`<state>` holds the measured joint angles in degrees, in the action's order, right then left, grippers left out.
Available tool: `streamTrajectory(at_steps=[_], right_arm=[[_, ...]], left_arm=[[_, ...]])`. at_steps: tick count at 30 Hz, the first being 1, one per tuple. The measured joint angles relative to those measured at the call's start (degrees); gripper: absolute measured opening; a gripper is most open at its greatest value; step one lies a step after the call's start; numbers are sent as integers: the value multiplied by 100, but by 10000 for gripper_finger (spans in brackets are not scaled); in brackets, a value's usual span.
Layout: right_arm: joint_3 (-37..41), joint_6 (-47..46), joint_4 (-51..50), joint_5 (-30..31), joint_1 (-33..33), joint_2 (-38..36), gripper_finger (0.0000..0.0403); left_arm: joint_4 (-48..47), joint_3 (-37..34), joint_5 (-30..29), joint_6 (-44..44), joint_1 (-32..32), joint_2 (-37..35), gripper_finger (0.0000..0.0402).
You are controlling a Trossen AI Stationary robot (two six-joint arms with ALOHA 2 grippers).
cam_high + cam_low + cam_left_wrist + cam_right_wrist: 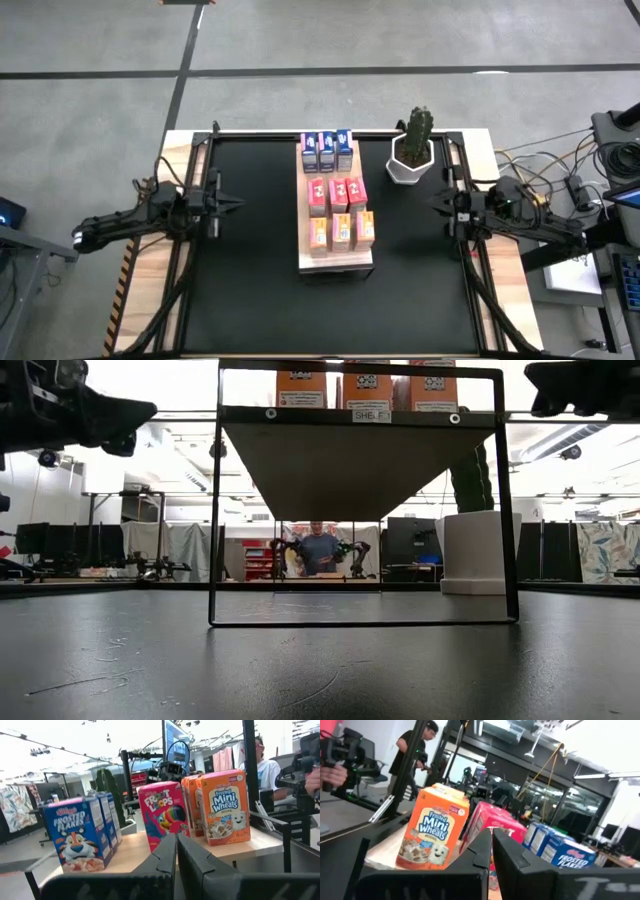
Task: Stack cereal on shelf
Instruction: Return to Home Position
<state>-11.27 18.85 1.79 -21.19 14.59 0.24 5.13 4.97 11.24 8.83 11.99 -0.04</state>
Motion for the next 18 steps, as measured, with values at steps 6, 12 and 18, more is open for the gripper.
streamTrajectory(at_steps=[6, 12, 18], right_arm=[[143, 123, 21, 66, 4, 64, 9], [455, 138, 46, 69, 4, 7, 9], [821, 132, 569, -70, 4, -21, 9]], left_arm=[[-2, -132, -22, -82, 4, 4, 0], [111, -435, -25, -92, 4, 3, 0], [52, -436, 42, -504, 4, 53, 0]])
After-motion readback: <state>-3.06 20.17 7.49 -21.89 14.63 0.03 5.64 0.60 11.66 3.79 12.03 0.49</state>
